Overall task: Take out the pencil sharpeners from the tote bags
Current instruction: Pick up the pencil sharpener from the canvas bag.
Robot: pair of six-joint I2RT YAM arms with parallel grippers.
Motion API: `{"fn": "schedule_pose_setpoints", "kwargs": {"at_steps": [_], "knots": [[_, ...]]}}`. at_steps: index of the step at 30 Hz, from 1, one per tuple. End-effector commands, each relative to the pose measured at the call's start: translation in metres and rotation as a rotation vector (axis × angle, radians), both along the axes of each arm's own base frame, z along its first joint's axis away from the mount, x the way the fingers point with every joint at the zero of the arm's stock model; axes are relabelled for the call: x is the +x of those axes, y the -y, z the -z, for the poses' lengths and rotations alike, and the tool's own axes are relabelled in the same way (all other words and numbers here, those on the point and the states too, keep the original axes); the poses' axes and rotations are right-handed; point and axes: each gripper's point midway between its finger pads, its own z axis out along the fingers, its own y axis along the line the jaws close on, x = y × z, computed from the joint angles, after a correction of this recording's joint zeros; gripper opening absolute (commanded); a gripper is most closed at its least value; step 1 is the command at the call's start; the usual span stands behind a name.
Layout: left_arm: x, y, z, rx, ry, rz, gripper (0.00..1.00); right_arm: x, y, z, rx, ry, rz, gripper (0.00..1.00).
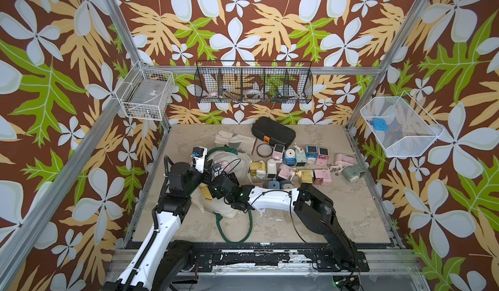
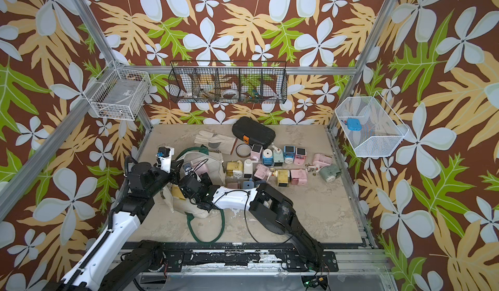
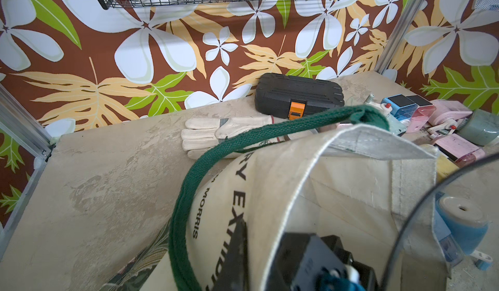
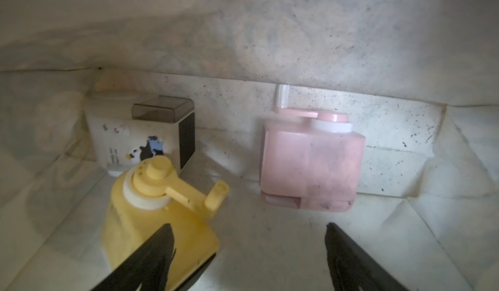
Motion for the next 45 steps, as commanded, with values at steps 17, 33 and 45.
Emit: {"fn": "schedule_pose_setpoints", "kwargs": {"at_steps": [17,33,45], "knots": [[0.001,0.005,-0.008,-0.021,0.016,0.025,0.00,0.054,0.008,0.059,-0.018,-0.109,0.051,0.95],[0.001,0.004,-0.008,-0.020,0.017,0.022,0.00,0.056,-0.015,0.036,-0.042,-0.024,-0.117,0.72],[0.001,0.004,-0.007,-0.020,0.015,0.021,0.00,0.022,0.008,-0.013,-0.007,0.013,-0.170,0.58]]}}
